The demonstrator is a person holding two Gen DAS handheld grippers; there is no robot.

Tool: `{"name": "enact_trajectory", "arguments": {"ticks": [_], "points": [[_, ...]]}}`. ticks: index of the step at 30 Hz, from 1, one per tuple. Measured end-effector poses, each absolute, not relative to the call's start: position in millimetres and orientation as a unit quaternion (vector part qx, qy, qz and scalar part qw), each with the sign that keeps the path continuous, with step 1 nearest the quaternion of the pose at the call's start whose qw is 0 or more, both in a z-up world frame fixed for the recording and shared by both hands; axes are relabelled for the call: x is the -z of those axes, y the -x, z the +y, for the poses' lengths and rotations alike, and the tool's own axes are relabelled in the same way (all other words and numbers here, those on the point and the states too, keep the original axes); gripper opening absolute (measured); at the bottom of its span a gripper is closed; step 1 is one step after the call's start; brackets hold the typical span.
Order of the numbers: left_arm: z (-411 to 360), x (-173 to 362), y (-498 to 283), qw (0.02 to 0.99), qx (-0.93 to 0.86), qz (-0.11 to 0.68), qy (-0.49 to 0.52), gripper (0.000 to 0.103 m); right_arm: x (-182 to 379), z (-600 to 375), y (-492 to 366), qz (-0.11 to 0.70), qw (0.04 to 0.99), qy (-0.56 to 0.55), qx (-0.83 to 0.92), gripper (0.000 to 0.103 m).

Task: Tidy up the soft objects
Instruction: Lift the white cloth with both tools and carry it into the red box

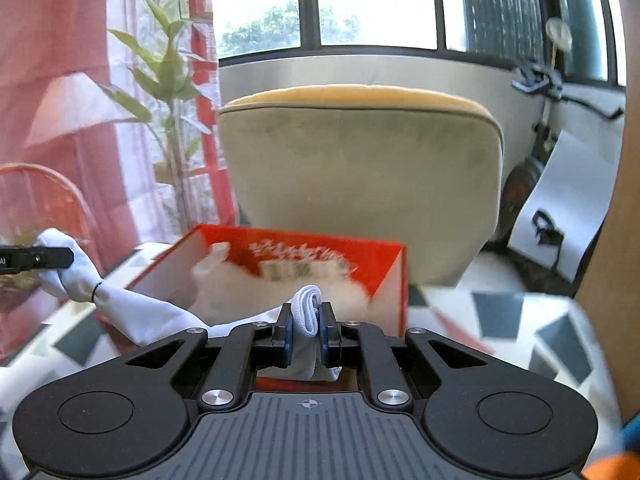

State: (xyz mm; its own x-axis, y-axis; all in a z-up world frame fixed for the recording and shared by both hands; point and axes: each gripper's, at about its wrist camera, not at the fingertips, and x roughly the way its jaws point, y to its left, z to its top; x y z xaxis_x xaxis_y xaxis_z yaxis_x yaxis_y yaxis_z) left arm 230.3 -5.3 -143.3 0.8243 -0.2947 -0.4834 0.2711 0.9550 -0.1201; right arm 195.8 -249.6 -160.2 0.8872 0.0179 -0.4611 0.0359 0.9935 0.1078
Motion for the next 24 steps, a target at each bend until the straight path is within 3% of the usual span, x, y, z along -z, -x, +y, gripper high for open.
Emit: {"name": "enact_trajectory", "arguments": {"ticks": [12, 24], "points": [[-44.3, 172.1, -289.3, 0.949, 0.131, 0.285, -0.013, 0.008, 185.0, -258.1, -283.5, 0.255, 0.966, 0.012, 0.040, 0.011], [-64.8, 196.4, -317.4, 0.925, 0.152, 0.343, -0.059, 0.008, 213.3, -254.3, -313.8, 0.284, 0.956, 0.051, 0.043, 0.011]]}}
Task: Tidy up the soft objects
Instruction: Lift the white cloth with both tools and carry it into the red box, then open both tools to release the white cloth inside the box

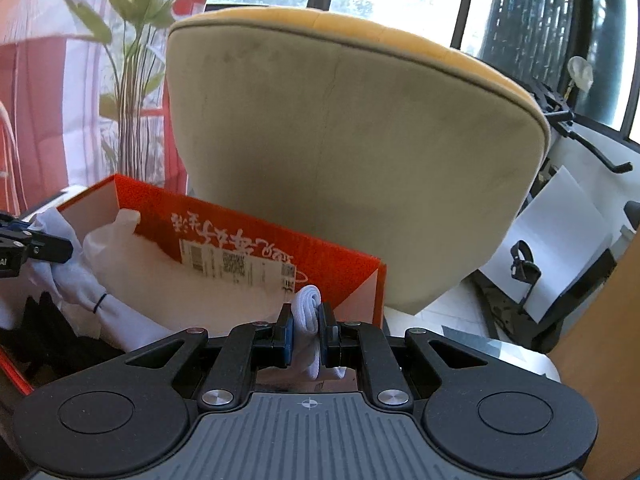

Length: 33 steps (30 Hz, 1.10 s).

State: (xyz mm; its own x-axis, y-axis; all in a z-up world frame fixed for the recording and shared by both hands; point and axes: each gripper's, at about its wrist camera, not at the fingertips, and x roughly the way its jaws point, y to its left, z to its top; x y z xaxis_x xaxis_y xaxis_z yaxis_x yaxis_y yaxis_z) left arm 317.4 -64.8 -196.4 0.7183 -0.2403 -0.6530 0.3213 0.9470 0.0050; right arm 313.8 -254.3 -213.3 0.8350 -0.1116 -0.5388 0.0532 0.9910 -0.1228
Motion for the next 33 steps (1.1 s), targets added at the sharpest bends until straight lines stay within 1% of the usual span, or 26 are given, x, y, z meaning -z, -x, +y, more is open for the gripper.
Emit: {"name": "enact_trajectory", "arguments": {"ticks": [3, 8, 15, 17, 19, 20, 22, 23, 24, 26, 28, 29, 30, 31, 32, 33], "points": [[-64.7, 199.8, -318.8, 0.915, 0.168, 0.365, -0.045, 0.008, 215.4, -252.2, -314.9, 0.291, 0.955, 0.052, 0.035, 0.011], [-67.0, 205.9, -319.7, 0.906, 0.175, 0.382, -0.050, 0.008, 219.5, -249.3, -313.2, 0.306, 0.951, 0.047, 0.020, 0.011], [-61.6, 209.1, -324.2, 0.902, 0.175, 0.393, -0.041, 0.009, 228.5, -241.8, -308.9, 0.325, 0.944, 0.051, 0.011, 0.011], [-60.3, 207.5, -324.4, 0.903, 0.174, 0.391, -0.042, 0.010, 228.5, -243.1, -308.3, 0.326, 0.944, 0.047, 0.015, 0.012], [-59.6, 205.7, -322.6, 0.905, 0.173, 0.385, -0.045, 0.011, 227.6, -244.3, -306.5, 0.322, 0.945, 0.046, 0.023, 0.018], [-59.7, 205.2, -321.7, 0.906, 0.175, 0.383, -0.046, 0.013, 226.9, -244.8, -305.8, 0.321, 0.946, 0.046, 0.025, 0.018], [-60.1, 204.1, -318.8, 0.906, 0.176, 0.383, -0.047, 0.021, 225.0, -245.1, -302.9, 0.318, 0.947, 0.045, 0.026, 0.021], [-60.3, 203.5, -317.5, 0.906, 0.178, 0.382, -0.047, 0.031, 223.5, -244.6, -301.1, 0.315, 0.948, 0.046, 0.027, 0.022], [-60.8, 202.6, -315.2, 0.906, 0.180, 0.380, -0.046, 0.041, 222.1, -244.1, -299.7, 0.314, 0.948, 0.046, 0.027, 0.026], [-62.0, 199.9, -310.3, 0.908, 0.185, 0.374, -0.048, 0.051, 218.2, -243.6, -295.8, 0.310, 0.949, 0.044, 0.028, 0.033], [-63.0, 196.5, -305.6, 0.909, 0.188, 0.369, -0.052, 0.057, 213.8, -243.2, -291.2, 0.305, 0.951, 0.040, 0.031, 0.051], [-63.1, 194.6, -303.2, 0.909, 0.190, 0.367, -0.053, 0.064, 211.5, -242.9, -288.6, 0.301, 0.952, 0.037, 0.032, 0.056], [-62.9, 192.9, -300.5, 0.910, 0.191, 0.364, -0.054, 0.074, 209.1, -242.7, -285.8, 0.297, 0.954, 0.034, 0.034, 0.065], [-62.3, 190.9, -297.7, 0.912, 0.191, 0.360, -0.053, 0.078, 206.6, -242.7, -282.7, 0.293, 0.955, 0.030, 0.037, 0.073], [-61.1, 188.8, -295.2, 0.913, 0.191, 0.356, -0.052, 0.087, 204.2, -243.0, -279.8, 0.289, 0.956, 0.025, 0.038, 0.077], [-59.7, 186.1, -292.0, 0.916, 0.189, 0.351, -0.052, 0.093, 201.2, -243.8, -275.6, 0.284, 0.958, 0.017, 0.040, 0.091]]}}
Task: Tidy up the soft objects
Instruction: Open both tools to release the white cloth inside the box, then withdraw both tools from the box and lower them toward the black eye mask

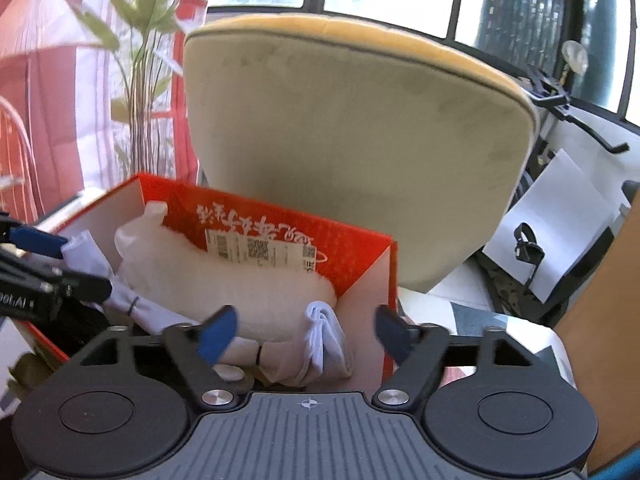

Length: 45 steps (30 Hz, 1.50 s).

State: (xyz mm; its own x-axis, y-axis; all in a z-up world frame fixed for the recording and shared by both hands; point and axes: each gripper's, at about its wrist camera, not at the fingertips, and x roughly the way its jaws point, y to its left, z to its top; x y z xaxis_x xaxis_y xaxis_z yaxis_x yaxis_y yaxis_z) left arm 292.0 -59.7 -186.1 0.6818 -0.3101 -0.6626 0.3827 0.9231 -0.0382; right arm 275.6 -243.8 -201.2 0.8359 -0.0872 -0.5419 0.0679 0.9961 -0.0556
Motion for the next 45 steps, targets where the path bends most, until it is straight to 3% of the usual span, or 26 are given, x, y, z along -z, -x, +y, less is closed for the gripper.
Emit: {"name": "enact_trajectory", "arguments": {"ticks": [1, 5, 21, 45], "points": [[-58.8, 183.9, -289.4, 0.918, 0.186, 0.347, -0.051, 0.095, 198.7, -245.0, -271.5, 0.277, 0.960, 0.010, 0.044, 0.103], [-51.0, 175.6, -279.5, 0.923, 0.179, 0.338, -0.048, 0.100, 191.2, -247.6, -257.7, 0.269, 0.962, -0.009, 0.054, 0.103], [-6.3, 164.3, -215.3, 0.938, 0.145, 0.314, -0.024, 0.101, 191.2, -219.3, -188.9, 0.258, 0.964, -0.055, 0.040, 0.103], [34.6, 213.3, -144.0, 0.935, 0.107, 0.339, 0.011, 0.101, 228.7, -177.9, -116.8, 0.283, 0.958, -0.046, 0.010, 0.103]]}}
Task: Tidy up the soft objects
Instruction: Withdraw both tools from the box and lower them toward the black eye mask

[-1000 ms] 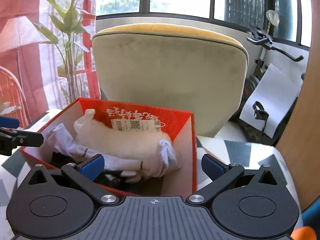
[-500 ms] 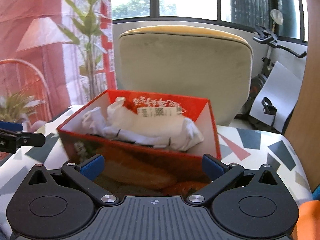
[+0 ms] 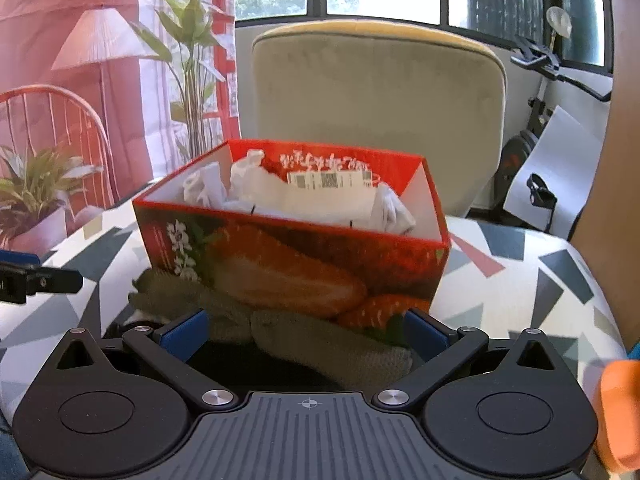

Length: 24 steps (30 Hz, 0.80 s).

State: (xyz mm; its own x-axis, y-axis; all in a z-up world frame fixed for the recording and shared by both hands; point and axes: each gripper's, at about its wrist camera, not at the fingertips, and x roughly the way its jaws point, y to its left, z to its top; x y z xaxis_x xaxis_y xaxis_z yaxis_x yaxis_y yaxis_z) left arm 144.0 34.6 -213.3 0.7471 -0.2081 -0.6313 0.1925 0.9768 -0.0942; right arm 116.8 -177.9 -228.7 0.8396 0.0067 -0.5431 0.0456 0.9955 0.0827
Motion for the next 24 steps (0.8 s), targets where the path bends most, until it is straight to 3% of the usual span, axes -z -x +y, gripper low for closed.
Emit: {"name": "enact_trajectory", "arguments": {"ticks": [17, 24], "points": [[36.7, 245.3, -143.7, 0.911, 0.118, 0.393, 0.042, 0.099, 265.9, -174.2, -114.2, 0.338, 0.939, -0.060, 0.007, 0.103], [37.6, 258.3, -147.8, 0.901, 0.122, 0.413, 0.053, 0.087, 280.1, -172.0, -118.1, 0.362, 0.931, -0.047, 0.008, 0.103]]}}
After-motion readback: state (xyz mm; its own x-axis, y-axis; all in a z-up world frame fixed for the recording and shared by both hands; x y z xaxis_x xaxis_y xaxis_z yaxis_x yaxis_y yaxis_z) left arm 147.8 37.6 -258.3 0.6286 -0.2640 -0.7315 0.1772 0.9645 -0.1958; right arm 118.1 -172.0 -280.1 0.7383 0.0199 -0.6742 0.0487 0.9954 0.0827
